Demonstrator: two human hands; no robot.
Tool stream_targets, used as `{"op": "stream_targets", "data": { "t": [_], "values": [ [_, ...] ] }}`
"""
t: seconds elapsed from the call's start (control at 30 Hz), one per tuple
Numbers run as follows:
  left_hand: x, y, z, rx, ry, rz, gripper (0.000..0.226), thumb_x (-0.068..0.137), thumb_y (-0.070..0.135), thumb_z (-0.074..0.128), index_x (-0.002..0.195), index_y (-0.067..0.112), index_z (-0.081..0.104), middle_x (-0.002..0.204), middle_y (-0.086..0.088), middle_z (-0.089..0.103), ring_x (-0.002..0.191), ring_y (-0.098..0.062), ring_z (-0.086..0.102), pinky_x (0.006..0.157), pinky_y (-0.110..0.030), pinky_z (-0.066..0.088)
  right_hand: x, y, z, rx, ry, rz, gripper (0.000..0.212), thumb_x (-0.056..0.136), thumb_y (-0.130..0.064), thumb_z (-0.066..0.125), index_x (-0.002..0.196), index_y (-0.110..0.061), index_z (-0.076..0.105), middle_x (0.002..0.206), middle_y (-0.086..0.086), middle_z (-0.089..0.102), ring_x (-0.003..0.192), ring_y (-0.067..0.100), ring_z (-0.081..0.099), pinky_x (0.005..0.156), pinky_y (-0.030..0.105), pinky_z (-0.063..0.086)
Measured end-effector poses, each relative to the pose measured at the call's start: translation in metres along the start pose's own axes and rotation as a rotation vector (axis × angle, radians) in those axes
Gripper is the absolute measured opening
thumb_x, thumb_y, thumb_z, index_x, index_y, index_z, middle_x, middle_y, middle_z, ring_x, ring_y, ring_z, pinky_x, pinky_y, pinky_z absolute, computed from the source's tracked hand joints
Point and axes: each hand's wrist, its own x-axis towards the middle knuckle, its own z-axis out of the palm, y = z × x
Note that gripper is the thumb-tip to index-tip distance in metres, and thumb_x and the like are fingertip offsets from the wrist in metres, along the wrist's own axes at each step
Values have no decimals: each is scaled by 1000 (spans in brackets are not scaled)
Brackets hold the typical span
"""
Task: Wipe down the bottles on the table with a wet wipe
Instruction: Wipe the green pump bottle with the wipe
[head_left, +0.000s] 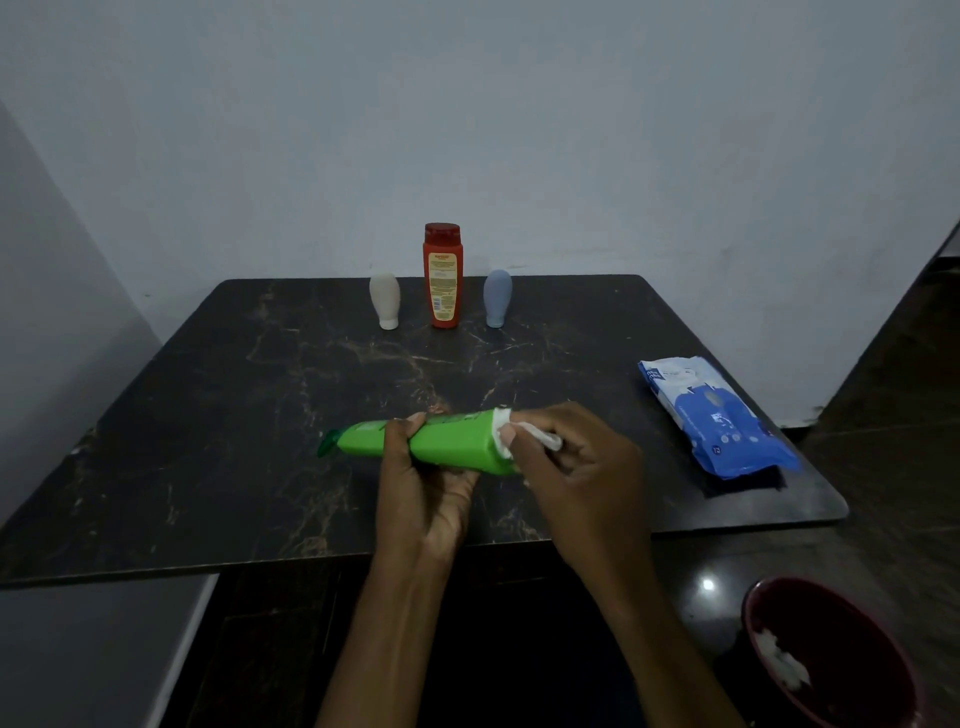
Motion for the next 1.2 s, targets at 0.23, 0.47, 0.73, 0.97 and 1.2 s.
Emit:
{"op": "stream_targets", "data": {
  "t": [0.23,0.47,0.73,0.97,1.2],
  "values": [
    [-1,2,-3,15,25,18,20,95,17,60,113,9,57,111,-16,66,117,-33,61,85,-47,62,-13,0,2,57,-84,13,8,84,-9,75,89,-16,75,82,-10,68,76,9,67,65,19,51],
    [-13,1,4,46,0,43,13,96,14,57,108,9,58,84,-11,71,76,-24,75,78,-45,63,4,18,-3,101,-20,101,15,92,-9,65,102,-17,73,96,-7,70,85,16,70,63,30,58],
    [-8,-1,6,59,26,2,7,96,17,57,100,11,59,89,-11,67,87,-25,68,65,-38,63,-3,6,1,-118,-133,-191,43,83,15,58,109,-16,71,101,-3,58,93,3,59,75,15,47],
    [-6,2,7,54,50,85,6,96,16,59,99,12,61,91,-9,70,93,-25,69,87,-46,59,-14,18,5,-30,33,111,8,90,-14,69,93,-21,72,84,-10,67,77,9,66,68,29,54],
    [-4,-2,6,68,57,82,7,97,18,57,100,12,60,99,-12,67,103,-28,65,92,-45,56,-16,2,7,58,2,95,5,88,-15,71,91,-20,72,83,-11,67,76,11,67,66,28,54]
  ]
}}
